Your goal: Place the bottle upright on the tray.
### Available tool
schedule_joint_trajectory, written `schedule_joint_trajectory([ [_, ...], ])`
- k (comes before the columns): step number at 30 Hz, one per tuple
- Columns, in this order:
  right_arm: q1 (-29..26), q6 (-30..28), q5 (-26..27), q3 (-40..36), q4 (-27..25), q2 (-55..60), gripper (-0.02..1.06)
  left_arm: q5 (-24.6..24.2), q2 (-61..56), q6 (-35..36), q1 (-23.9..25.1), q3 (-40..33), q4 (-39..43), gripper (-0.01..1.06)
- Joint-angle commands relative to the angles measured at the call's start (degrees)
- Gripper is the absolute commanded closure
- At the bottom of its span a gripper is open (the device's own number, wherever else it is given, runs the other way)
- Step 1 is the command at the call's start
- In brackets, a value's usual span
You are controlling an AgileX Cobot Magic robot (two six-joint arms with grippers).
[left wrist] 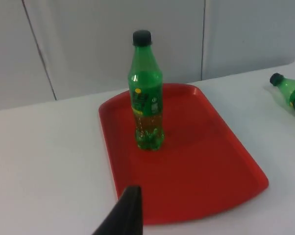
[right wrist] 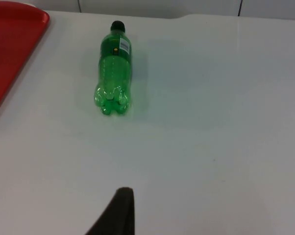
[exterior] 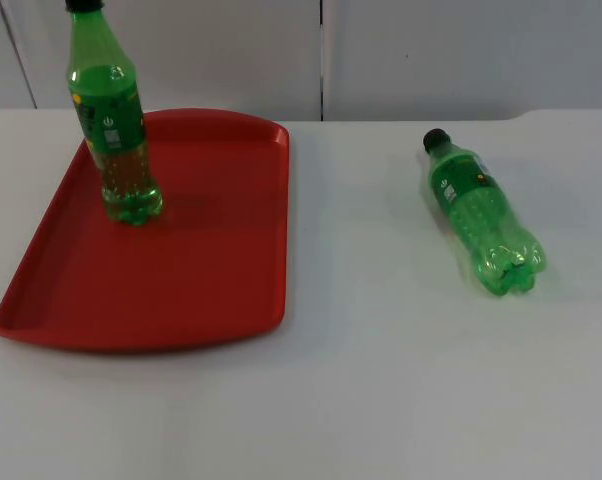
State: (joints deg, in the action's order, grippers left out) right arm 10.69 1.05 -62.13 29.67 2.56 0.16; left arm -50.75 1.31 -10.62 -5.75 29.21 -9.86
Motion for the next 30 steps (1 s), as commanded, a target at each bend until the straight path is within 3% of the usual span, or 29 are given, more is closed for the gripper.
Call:
schedule_joint_trajectory([
  [1,-0.3,-0.4,0.5,-0.1,-0.2,-0.2,-0.01,0.0,-1.3,0.4,0.0,-0.7,-0.6,0.00],
  [13,-0.3,-0.4,0.5,-0.1,-0.2,-0.2,-0.01,-2.1,-1.3,5.2,0.0,-0.1,4.0,0.00],
  [20,-0.3,-0.4,0.5,-0.1,-0.2,-0.2,-0.01,-10.2,-1.3,6.0,0.0,-0.3,7.0,0.00],
  [30,-0.3,-0.4,0.5,-0.1,-0.2,-0.2,-0.01,-10.9,-1.3,6.0,0.0,-0.9,7.2,0.00],
])
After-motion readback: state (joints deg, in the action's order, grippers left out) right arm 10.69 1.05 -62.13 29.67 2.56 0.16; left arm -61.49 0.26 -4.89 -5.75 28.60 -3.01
